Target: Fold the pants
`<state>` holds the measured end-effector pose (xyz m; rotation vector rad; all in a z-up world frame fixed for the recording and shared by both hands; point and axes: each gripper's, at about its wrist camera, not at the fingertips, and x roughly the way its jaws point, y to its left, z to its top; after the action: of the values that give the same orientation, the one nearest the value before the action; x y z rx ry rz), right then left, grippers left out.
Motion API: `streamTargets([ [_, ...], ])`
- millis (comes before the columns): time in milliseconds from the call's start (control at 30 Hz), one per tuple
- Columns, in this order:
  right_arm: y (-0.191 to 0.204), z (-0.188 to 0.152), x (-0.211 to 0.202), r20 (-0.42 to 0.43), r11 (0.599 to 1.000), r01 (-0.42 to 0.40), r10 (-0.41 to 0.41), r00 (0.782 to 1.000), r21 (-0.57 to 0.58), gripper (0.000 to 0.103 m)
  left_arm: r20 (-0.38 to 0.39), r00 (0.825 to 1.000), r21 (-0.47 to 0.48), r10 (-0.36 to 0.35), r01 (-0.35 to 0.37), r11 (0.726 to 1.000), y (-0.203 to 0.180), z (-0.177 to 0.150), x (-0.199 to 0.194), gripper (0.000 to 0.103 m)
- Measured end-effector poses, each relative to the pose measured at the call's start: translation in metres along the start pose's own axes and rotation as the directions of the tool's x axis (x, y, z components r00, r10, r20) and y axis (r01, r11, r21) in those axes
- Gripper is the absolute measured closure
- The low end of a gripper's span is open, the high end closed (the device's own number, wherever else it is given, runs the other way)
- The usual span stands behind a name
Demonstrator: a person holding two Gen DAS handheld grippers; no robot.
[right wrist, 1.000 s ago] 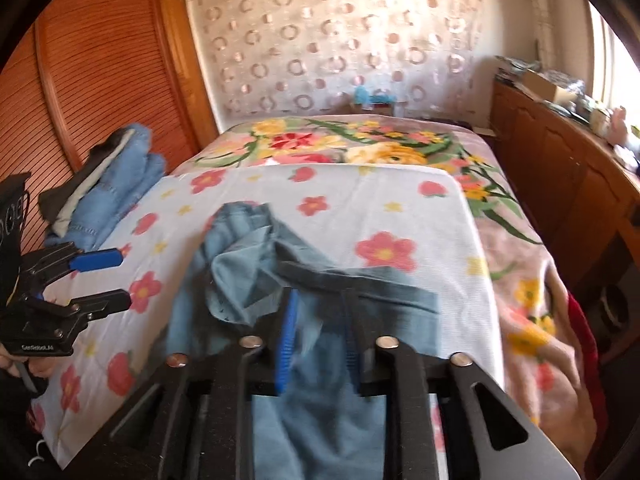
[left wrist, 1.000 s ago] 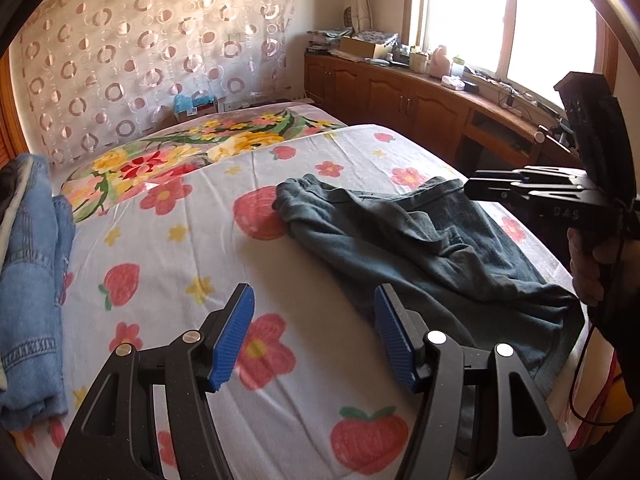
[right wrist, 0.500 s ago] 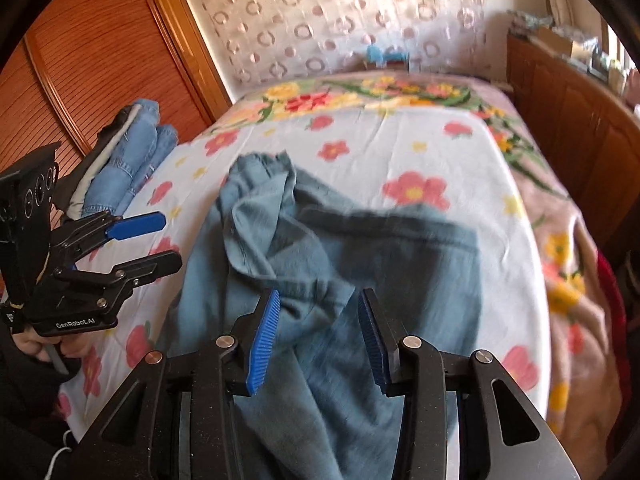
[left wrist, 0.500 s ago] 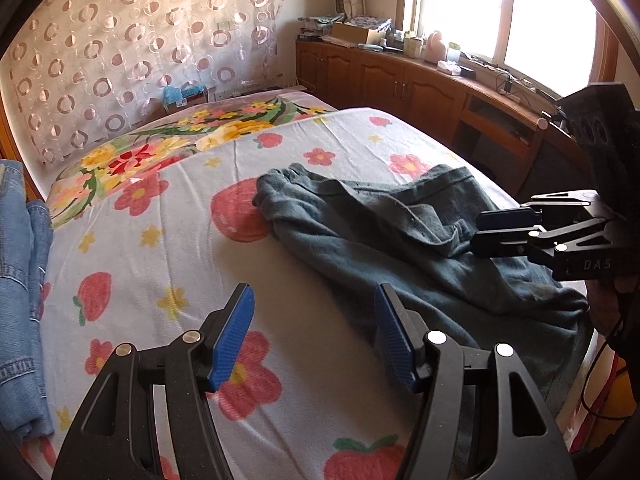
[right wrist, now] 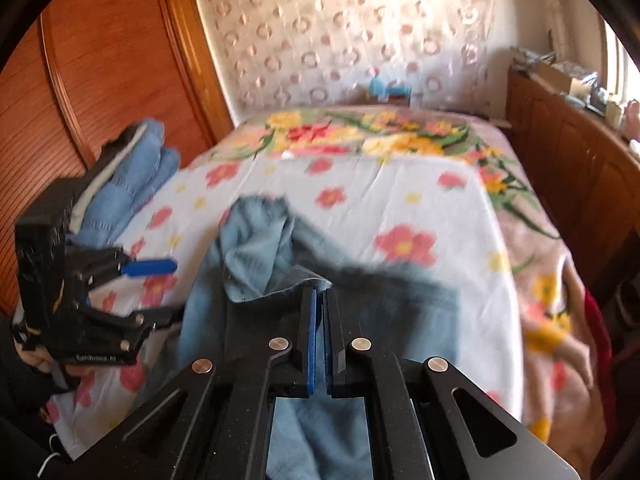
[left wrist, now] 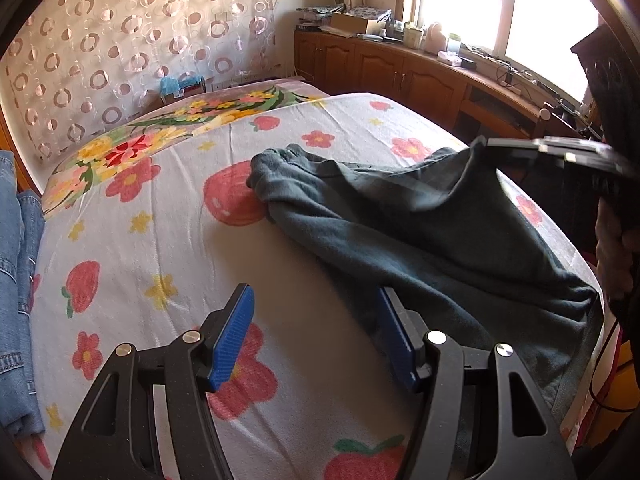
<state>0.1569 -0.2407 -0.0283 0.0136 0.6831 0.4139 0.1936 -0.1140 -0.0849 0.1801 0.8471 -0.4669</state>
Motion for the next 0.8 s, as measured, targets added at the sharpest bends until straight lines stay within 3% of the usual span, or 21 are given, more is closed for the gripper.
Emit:
streamTargets([
  [233, -0.025, 0.007, -0.006, 0.057, 0.995, 0.099, -0.099, 0.993, -0.007, 0.101, 0.017, 1.000, 0.007, 0.014, -0.014, 1.000, 0.003, 0.010, -0.002, 0.039],
  [400, -0.044, 0.005, 0.009, 0.021, 0.991, 0.130, -0.131, 0.991, 0.034, 0.100, 0.028, 0.999, 0.016, 0.024, -0.024, 1.000, 0.006, 0.019, 0.001, 0.039],
  [500, -0.044, 0.001, 0.008, 0.029, 0.990, 0.130, -0.132, 0.991, 0.047, 0.090, 0.041, 0.999, 0.013, 0.023, -0.023, 1.000, 0.011, 0.028, 0.002, 0.039],
  [533, -0.044, 0.000, 0.006, 0.033, 0.991, 0.117, -0.119, 0.992, 0.058, 0.083, 0.043, 0.999, 0.014, 0.024, -0.025, 1.000, 0.012, 0.031, 0.003, 0.040],
  [567, -0.043, 0.000, 0.006, 0.032, 0.992, 0.106, -0.108, 0.994, 0.063, 0.069, 0.046, 0.999, 0.015, 0.027, -0.028, 0.999, 0.013, 0.034, 0.004, 0.039],
  [633, -0.037, 0.003, 0.011, 0.011, 0.995, 0.086, -0.086, 0.996, 0.059, 0.055, 0.054, 0.998, 0.015, 0.028, -0.029, 0.999, 0.016, 0.041, 0.007, 0.039],
  [733, -0.036, 0.002, 0.013, -0.022, 0.997, 0.070, -0.070, 0.997, 0.027, 0.055, 0.050, 0.999, 0.009, 0.022, -0.023, 1.000, 0.020, 0.048, 0.014, 0.041],
  [800, -0.037, 0.001, 0.017, -0.056, 0.997, 0.075, -0.074, 0.996, 0.012, 0.055, 0.042, 0.999, 0.009, 0.010, -0.010, 1.000, 0.021, 0.052, 0.021, 0.048],
])
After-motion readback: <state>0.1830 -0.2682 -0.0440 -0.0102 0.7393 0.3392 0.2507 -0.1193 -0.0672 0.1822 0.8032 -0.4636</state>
